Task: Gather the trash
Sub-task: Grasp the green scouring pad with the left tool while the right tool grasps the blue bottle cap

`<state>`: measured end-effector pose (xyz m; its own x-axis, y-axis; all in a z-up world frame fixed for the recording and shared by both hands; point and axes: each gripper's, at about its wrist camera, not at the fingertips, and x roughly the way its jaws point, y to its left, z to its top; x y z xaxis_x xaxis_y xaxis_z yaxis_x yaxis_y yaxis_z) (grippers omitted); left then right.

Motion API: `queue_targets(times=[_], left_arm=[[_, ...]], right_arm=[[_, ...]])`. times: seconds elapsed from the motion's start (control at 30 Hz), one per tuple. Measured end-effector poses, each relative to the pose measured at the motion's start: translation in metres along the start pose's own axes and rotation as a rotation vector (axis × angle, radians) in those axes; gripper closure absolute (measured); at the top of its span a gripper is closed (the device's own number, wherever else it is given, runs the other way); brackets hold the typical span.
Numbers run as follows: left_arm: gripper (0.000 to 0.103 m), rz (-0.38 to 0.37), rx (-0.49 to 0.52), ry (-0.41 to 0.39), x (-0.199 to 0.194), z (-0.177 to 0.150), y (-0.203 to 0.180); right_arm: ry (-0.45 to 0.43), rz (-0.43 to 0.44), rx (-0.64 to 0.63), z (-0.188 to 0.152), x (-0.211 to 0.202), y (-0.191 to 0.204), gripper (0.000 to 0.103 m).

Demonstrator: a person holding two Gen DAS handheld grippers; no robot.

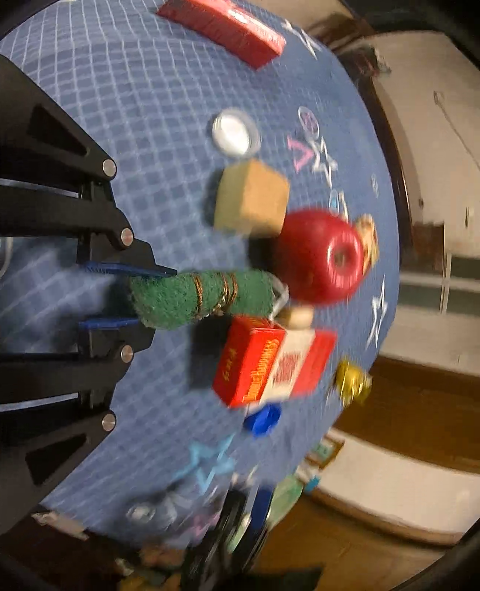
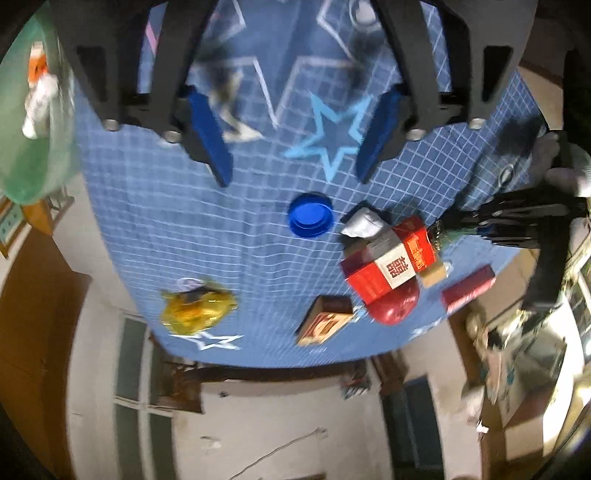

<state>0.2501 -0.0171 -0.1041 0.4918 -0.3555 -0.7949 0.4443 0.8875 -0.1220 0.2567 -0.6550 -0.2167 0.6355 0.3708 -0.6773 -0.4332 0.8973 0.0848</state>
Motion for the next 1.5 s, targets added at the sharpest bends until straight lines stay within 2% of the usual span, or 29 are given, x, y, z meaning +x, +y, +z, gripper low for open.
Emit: queue_targets(times=[0.07,0.17,0.23,0.27,0.37,0.47,0.57,0.63,0.77,0.9,0.97,1.07,1.1,1.23,1.5], left_arm=[[0.083,-0.015,-0.004,-0.006,0.001,0.001,-0.004],[0.079,0.003,-0.07,-0.037,-0.006,0.004,0.013],[0.067,-0.005,-0.111,-0.057,-0.011,0.007,0.023],[0.066,-0.002,-0.123,-0.067,-0.012,0.008,0.026],[0.063,0.006,-0.11,-0.069,-0.009,0.01,0.024],[0.056,0.023,-0.073,-0.065,-0.001,0.014,0.016],[0.055,0.047,-0.046,-0.059,0.01,0.019,0.013],[0.055,0.087,-0.031,-0.051,0.018,0.024,0.011],[0.057,0.116,0.001,-0.023,0.031,0.025,0.007],[0.059,0.147,0.03,-0.022,0.039,0.024,0.001],[0.061,0.15,0.027,-0.025,0.04,0.025,0.001],[0.073,0.165,0.028,-0.032,0.042,0.026,-0.002],[0.076,0.164,0.028,-0.035,0.041,0.026,-0.004],[0.082,0.19,0.017,-0.057,0.04,0.023,-0.01],[0.084,0.214,-0.05,-0.14,0.01,0.006,-0.013]], right_arm=[[0.025,0.005,-0.028,0.007,0.011,0.004,0.047],[0.055,0.011,-0.056,0.014,0.023,0.008,0.048],[0.06,0.019,-0.053,0.019,0.028,0.008,0.048],[0.046,0.03,-0.032,0.022,0.027,0.007,0.048],[0.003,0.085,0.034,0.025,0.02,0.005,0.047],[-0.018,0.118,0.076,0.027,0.017,0.008,0.047],[-0.013,0.118,0.087,0.027,0.02,0.012,0.047],[-0.002,0.096,0.083,0.03,0.026,0.016,0.047],[0.045,0.019,0.053,0.03,0.038,0.014,0.048],[0.083,-0.002,0.045,0.031,0.052,0.008,0.049],[0.103,-0.008,0.03,0.03,0.058,0.009,0.053],[0.112,-0.035,0.005,0.03,0.062,0.01,0.065],[0.112,-0.037,0.001,0.03,0.062,0.01,0.065],[0.093,-0.044,-0.001,0.025,0.058,0.011,0.065],[-0.028,-0.077,0.004,0.012,0.016,0.021,0.065]])
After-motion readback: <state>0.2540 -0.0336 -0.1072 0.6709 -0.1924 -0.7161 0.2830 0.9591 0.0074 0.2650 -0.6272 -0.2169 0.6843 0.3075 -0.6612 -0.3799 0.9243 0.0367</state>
